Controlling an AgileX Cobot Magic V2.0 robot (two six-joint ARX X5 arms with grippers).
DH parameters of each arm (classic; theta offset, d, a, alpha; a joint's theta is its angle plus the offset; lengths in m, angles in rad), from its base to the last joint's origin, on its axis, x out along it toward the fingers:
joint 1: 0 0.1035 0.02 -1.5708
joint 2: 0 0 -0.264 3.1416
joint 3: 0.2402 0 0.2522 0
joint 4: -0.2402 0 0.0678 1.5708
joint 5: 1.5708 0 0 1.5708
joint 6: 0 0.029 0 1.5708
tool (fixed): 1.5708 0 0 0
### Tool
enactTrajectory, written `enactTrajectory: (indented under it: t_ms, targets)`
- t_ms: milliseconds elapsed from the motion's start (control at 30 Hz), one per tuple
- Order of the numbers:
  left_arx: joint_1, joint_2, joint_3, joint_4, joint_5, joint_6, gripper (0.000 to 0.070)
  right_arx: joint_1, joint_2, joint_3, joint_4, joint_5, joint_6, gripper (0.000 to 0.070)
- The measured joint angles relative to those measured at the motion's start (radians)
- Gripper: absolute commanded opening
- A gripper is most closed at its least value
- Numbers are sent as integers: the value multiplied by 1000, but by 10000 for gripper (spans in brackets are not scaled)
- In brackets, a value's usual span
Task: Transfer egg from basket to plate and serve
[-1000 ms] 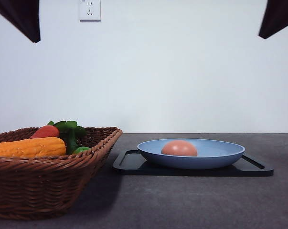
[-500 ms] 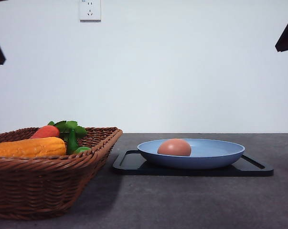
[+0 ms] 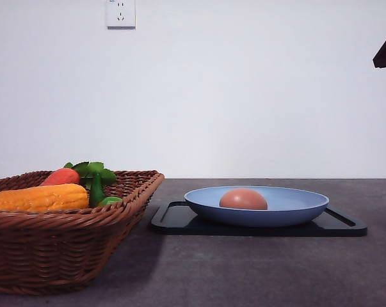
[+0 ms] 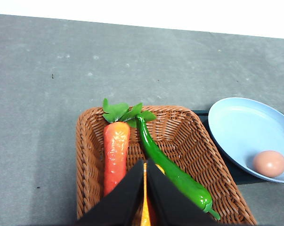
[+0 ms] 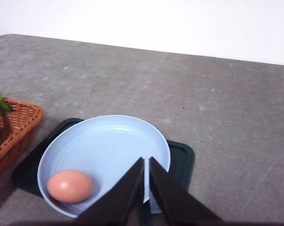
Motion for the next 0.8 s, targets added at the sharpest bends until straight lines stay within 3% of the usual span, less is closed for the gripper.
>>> enactTrajectory:
  t_ms: [200, 300, 500, 633, 800]
  targets:
    - [-1, -37, 0, -33, -4, 10, 0, 0, 0, 0, 2, 0, 0, 0]
    - [25, -147, 0, -42, -14, 94, 0, 0, 0, 0, 2, 0, 0, 0]
    - [199, -339, -50, 68, -24, 209, 0, 0, 0, 0, 2, 0, 0, 0]
    - [344, -395, -164, 126, -24, 227, 0, 0, 0, 0, 2, 0, 0, 0]
    - [457, -431, -285, 178, 23, 226, 0, 0, 0, 0, 2, 0, 0, 0]
